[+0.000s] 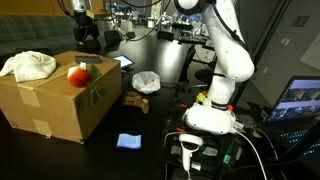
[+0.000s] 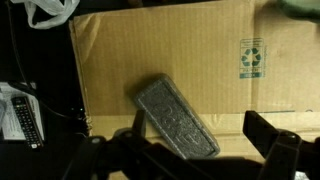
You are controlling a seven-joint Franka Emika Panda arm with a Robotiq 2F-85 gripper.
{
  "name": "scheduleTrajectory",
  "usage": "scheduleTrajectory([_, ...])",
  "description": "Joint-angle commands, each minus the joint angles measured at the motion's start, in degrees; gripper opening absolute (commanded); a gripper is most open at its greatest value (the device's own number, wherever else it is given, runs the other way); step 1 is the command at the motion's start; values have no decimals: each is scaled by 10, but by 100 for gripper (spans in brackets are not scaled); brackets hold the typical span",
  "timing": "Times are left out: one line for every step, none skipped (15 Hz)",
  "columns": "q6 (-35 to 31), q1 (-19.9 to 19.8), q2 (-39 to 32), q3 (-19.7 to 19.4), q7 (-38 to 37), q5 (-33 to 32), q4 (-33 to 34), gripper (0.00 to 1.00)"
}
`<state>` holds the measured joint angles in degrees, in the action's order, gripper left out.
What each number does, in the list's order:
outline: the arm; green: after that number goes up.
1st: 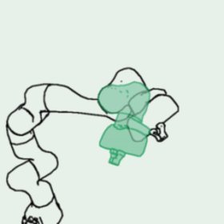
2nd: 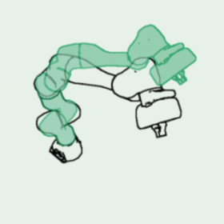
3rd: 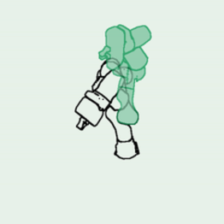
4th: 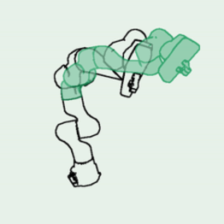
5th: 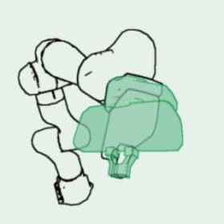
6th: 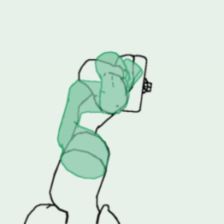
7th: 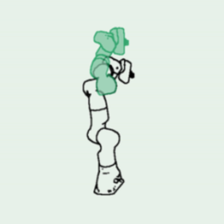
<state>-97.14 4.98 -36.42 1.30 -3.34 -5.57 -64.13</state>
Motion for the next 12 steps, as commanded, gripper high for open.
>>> scheduleTrajectory([-13,16,12,8,10,-5,8,100])
scheduleTrajectory([-17,20,10,12,10,-1,12,100])
scheduleTrajectory([-25,25,6,15,8,2,16,100])
scheduleTrajectory([-34,28,3,20,10,5,17,100])
scheduleTrajectory([-47,29,2,27,10,13,16,100])
scheduleTrajectory([-63,31,-3,32,2,18,17,100])
scheduleTrajectory([-79,34,-5,37,-3,21,15,100])
scheduleTrajectory([-94,37,-8,42,-9,25,14,100])
scheduleTrajectory([-113,40,-11,45,-22,29,13,100])
scheduleTrajectory([-136,44,-14,46,-37,33,10,100])
scheduleTrajectory([-160,48,-18,46,-57,36,9,100])
scheduleTrajectory([-180,51,-24,47,-71,39,10,100])
